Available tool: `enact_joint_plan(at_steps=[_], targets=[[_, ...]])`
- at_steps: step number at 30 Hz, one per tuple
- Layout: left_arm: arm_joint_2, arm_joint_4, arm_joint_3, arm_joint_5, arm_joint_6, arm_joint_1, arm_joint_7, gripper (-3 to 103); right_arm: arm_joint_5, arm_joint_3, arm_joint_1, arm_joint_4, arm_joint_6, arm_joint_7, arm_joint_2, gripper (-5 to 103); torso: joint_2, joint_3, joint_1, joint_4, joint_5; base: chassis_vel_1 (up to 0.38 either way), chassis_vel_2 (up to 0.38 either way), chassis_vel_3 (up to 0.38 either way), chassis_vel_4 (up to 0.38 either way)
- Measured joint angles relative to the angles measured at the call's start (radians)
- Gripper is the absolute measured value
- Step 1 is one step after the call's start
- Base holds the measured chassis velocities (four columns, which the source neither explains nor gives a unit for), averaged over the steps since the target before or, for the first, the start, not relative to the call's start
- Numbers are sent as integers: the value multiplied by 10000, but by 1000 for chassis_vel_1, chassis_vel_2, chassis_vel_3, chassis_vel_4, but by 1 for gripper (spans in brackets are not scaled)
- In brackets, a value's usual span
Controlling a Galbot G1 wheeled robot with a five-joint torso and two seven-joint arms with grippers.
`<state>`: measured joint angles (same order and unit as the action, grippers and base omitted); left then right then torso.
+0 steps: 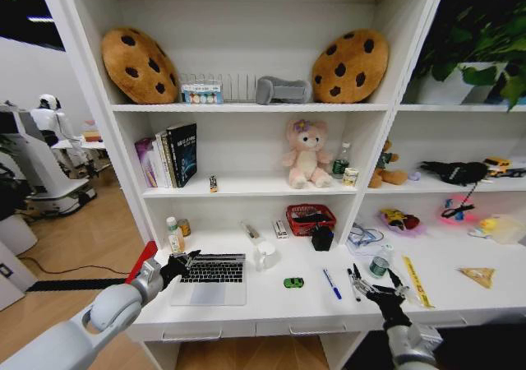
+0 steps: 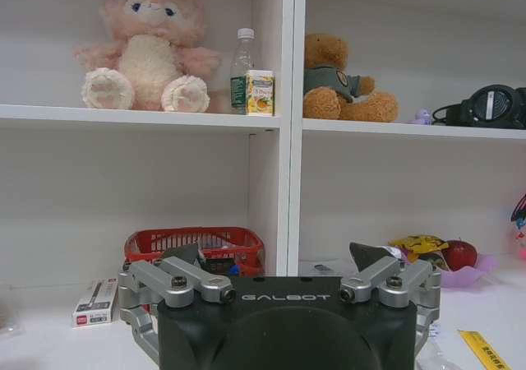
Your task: Organize the objects on the table.
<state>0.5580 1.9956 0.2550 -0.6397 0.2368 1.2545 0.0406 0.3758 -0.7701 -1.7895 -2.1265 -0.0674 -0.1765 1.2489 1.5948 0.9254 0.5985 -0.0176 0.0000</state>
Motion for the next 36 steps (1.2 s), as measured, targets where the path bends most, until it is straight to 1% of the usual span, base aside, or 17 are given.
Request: enact_joint_plan(at_steps=[3, 6, 7, 9, 10, 11, 13, 18, 20, 21, 22, 24, 25, 29, 34, 35, 36], targets=[[2, 1, -18, 74, -18, 56, 0, 0, 33, -63, -52, -13, -2, -10, 11, 100, 0, 0, 0, -1, 0, 0, 0, 0, 0], [-23, 32, 130, 269, -64, 423, 75, 0, 114, -111, -80, -13, -14, -12, 1, 100, 0, 0, 0, -1, -1, 0, 0, 0, 0], [-51, 69, 357, 452, -100, 811, 154, 0, 181, -120, -67, 2, -17, -13, -32, 100, 0, 0, 0, 0, -1, 0, 0, 0, 0], [-66, 93, 476, 529, -109, 981, 209, 0, 201, -121, -54, 12, -16, -14, -45, 100, 0, 1, 0, 1, -1, 0, 0, 0, 0], [-101, 151, 767, 703, -128, 1399, 317, 0, 255, -121, -4, 43, -16, -15, -88, 100, 1, 1, 0, 4, 0, 0, 0, 0, 0], [-101, 151, 767, 703, -128, 1399, 317, 0, 255, -121, -4, 43, -16, -15, -88, 100, 1, 1, 0, 4, 0, 0, 0, 0, 0], [-136, 253, 1243, 963, -170, 2037, 539, 0, 339, -86, 111, 104, 17, -29, -158, 100, 0, 0, 0, 6, 0, 0, 0, 0, 0], [-137, 302, 1800, 1309, -198, 2658, 877, 0, 383, 23, 230, 180, 81, -35, -216, 100, 0, 0, 0, 2, 0, 0, 0, 0, 0], [-141, 274, 2113, 1577, -182, 2974, 1218, 0, 384, 56, 257, 220, 95, -34, -218, 100, 0, 1, 0, 0, 1, 0, 0, 0, 0], [-141, 274, 2113, 1577, -182, 2974, 1218, 0, 384, 56, 257, 220, 95, -34, -218, 100, 0, 1, 0, 0, 1, 0, 0, 0, 0], [-141, 248, 2211, 1690, -172, 3083, 1387, 0, 385, 56, 257, 227, 95, -34, -216, 100, 0, 0, 0, 1, 0, 0, 0, 0, 0], [-131, 130, 2455, 2069, -174, 3349, 1899, 0, 389, 49, 250, 250, 95, -18, -214, 100, 0, 1, 0, 2, 0, 0, 0, 0, 0], [-131, 130, 2455, 2069, -174, 3349, 1899, 0, 389, 49, 250, 250, 95, -18, -214, 100, 0, 1, 0, 2, 0, 0, 0, 0, 0], [0, -173, 2921, 2998, -265, 3834, 2867, 0, 418, -7, 240, 290, 86, 6, -226, 100, 0, 0, 0, 2, 0, 0, 0, 0, 0], [231, -393, 2978, 3328, -377, 3950, 3021, 0, 419, -3, 244, 303, 80, 7, -236, 100, 0, 1, 0, 1, 0, 0, 0, 0, 0], [405, -514, 2945, 3404, -500, 3951, 2786, 0, 419, 6, 244, 306, 78, 7, -239, 100, 0, 1, 0, 2, 1, 0, 0, 0, 0], [578, -600, 2878, 3395, -635, 3911, 2397, 0, 418, 16, 242, 306, 76, 8, -239, 100, 0, 0, 0, 4, -1, 0, 0, 0, 0]])
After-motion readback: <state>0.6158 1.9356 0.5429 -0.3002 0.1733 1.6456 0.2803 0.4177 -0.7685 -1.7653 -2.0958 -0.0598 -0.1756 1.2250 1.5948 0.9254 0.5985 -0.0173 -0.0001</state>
